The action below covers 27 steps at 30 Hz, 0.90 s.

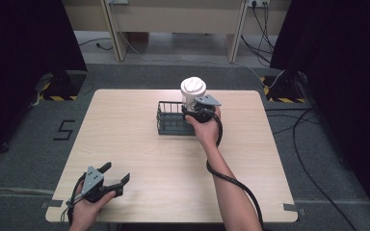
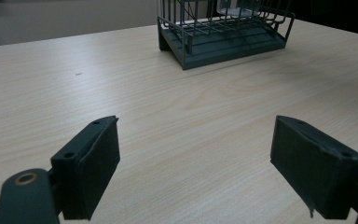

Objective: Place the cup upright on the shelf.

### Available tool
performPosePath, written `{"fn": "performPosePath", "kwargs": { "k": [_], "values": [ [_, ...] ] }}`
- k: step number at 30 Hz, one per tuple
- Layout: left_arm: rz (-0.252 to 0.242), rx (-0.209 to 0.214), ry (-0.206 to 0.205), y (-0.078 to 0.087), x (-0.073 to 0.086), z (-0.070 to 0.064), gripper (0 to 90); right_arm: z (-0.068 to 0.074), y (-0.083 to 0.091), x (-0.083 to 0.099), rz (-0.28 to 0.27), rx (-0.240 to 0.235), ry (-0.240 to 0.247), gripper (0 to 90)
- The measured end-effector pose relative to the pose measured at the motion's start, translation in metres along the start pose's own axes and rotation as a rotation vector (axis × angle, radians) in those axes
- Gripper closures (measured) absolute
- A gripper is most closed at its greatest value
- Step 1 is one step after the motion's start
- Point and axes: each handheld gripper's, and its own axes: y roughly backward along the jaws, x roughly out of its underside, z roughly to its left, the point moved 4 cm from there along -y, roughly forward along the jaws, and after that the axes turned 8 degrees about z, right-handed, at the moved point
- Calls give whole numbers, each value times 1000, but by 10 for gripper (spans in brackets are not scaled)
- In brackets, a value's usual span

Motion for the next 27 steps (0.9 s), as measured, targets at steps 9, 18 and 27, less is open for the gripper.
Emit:
{"fn": "performPosePath", "kwargs": {
  "k": [9, 18, 27],
  "values": [
    [1, 5, 7, 0, 0, 0, 151, 4, -8, 5, 31, -1, 6, 184],
    [1, 6, 7, 0, 0, 0, 151, 5, -10, 7, 40, -4, 6, 183],
    [0, 5, 7, 0, 0, 0, 151, 5, -9, 7, 47, -4, -9, 178]
  ]
}}
